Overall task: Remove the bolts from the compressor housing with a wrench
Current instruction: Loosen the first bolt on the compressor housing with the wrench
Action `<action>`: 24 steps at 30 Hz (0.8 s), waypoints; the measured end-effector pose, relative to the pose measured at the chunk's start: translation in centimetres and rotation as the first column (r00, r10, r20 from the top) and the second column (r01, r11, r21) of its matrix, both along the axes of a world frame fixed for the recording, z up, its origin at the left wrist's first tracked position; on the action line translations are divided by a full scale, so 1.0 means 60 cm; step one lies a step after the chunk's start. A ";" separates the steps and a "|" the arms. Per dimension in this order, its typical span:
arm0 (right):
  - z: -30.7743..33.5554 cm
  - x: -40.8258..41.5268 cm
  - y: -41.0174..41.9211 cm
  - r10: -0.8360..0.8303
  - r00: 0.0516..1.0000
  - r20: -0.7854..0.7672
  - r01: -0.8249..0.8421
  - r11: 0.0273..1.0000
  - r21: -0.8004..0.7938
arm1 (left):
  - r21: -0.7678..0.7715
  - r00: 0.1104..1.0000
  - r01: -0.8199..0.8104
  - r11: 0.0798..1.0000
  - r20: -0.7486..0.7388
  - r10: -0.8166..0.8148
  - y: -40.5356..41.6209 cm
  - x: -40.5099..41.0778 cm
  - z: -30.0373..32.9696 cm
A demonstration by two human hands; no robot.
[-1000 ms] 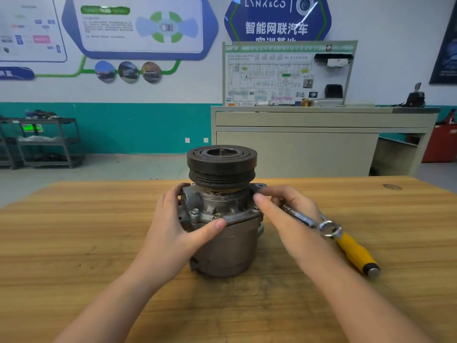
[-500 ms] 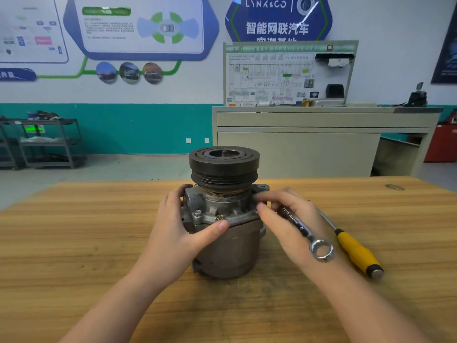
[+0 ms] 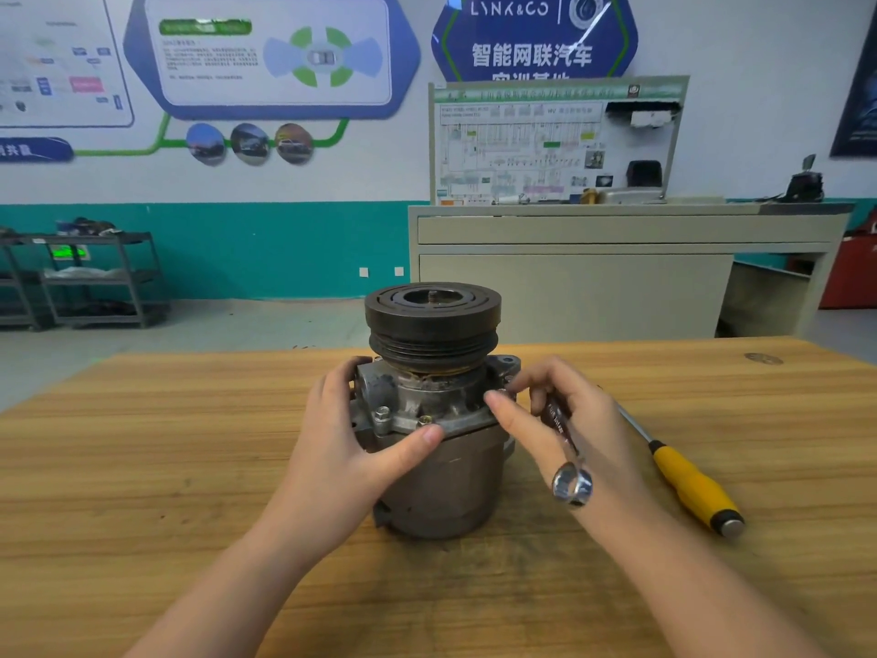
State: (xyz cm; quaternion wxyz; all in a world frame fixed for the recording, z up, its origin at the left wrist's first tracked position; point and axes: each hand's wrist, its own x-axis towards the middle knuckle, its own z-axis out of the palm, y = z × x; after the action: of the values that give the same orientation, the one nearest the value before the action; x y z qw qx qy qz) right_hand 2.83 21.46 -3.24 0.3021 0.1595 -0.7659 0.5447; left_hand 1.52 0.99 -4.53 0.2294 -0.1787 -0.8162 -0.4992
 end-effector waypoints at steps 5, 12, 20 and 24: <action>0.000 0.000 0.000 -0.008 0.999 -0.051 0.007 1.000 -0.021 | 0.001 1.000 0.000 1.000 -0.007 0.000 0.001 0.003 0.002; 0.004 0.001 0.002 -0.057 0.997 -0.061 0.059 0.998 0.037 | -0.025 0.999 -0.026 0.999 -0.022 0.025 0.001 0.001 0.003; 0.006 0.009 0.005 -0.063 0.997 -0.051 0.069 0.990 0.121 | -0.023 0.999 -0.028 0.999 -0.015 0.028 0.000 0.000 0.000; 0.005 0.010 0.000 -0.050 0.997 -0.063 0.057 0.991 0.117 | -0.020 1.000 -0.024 0.999 -0.017 0.024 -0.002 0.001 -0.001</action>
State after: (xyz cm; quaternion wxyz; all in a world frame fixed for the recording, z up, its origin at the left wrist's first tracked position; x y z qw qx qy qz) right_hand 3.45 21.49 -2.96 0.3293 0.1728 -0.7917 0.4847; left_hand 1.56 0.90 -4.56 0.2403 -0.1753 -0.8215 -0.4865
